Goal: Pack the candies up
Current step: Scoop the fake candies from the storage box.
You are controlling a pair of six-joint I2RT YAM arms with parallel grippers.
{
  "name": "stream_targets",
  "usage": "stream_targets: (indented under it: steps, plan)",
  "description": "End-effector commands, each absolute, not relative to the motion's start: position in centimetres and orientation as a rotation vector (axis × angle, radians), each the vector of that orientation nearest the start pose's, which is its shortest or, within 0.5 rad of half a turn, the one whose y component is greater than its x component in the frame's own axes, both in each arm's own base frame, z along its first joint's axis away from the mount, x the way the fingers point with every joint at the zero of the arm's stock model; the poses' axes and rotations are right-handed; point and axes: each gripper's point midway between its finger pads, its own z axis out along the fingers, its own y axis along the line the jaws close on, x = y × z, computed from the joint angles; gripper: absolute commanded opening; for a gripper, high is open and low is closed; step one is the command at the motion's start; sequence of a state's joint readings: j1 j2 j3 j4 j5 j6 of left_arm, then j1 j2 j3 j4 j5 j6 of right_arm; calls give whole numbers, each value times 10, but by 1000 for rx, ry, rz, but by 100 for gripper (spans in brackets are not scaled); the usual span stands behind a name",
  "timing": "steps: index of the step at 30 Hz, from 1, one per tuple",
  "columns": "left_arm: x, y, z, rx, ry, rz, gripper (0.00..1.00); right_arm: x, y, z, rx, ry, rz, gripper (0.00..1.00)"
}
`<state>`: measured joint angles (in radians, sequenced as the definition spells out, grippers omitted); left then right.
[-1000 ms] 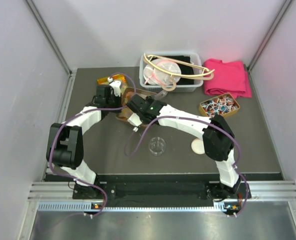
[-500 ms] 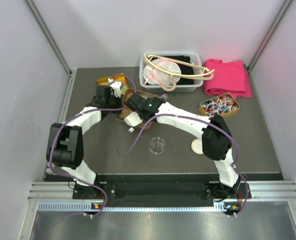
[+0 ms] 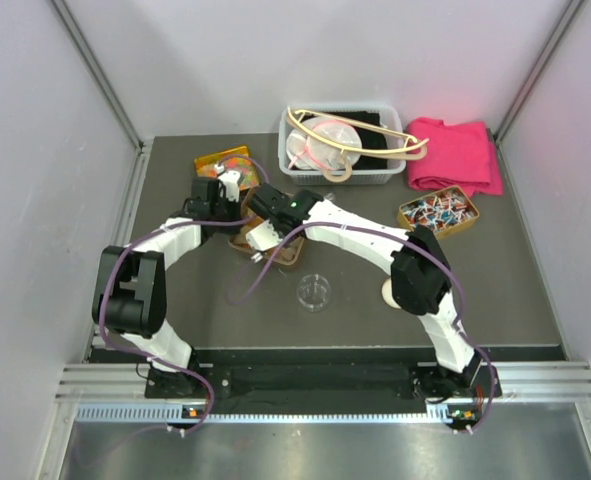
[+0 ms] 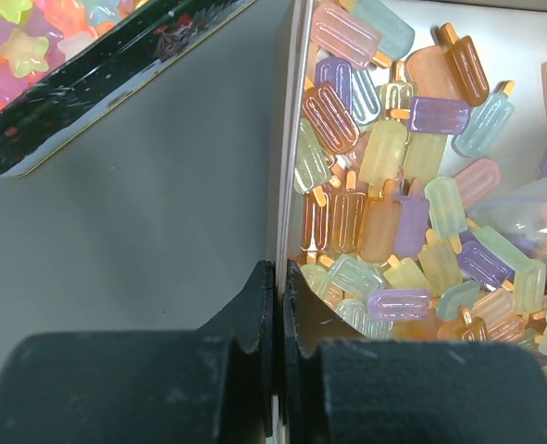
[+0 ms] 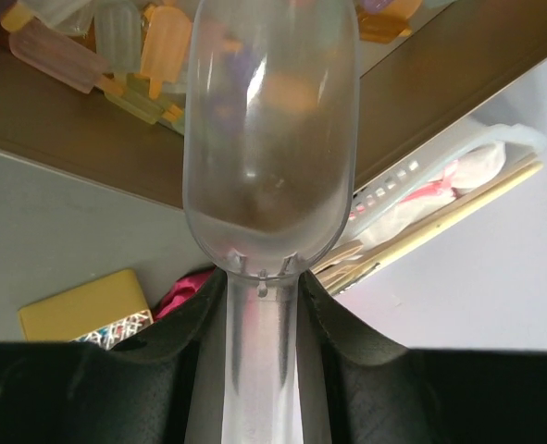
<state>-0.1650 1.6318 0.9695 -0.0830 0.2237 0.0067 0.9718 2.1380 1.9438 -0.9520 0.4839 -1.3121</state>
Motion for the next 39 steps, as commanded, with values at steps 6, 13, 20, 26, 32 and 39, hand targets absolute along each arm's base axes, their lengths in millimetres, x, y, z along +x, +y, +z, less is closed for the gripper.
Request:
stream_targets:
  steps: [6,13,20,26,32,39]
  plan:
    - [444,-148,215,322,1821,-556,0,378,302,108,-2557,1389,-758,0]
    - [444,-147,214,320,1821,-550,0,389,288,115,-2586,1390,-866,0]
    - [444,-147,213,319,1824,-549,0,390,289,117,-2593,1387,-872,0]
    - [444,-148,211,323,1824,-557,0,389,285,112,-2617,1322,-968,0]
    - [446,-141,212,298,1830,-512,0,411,286,124,-2568,1196,-1160,0]
    - [444,-143,211,291,1826,-530,0,377,292,127,-2680,1409,-846,0]
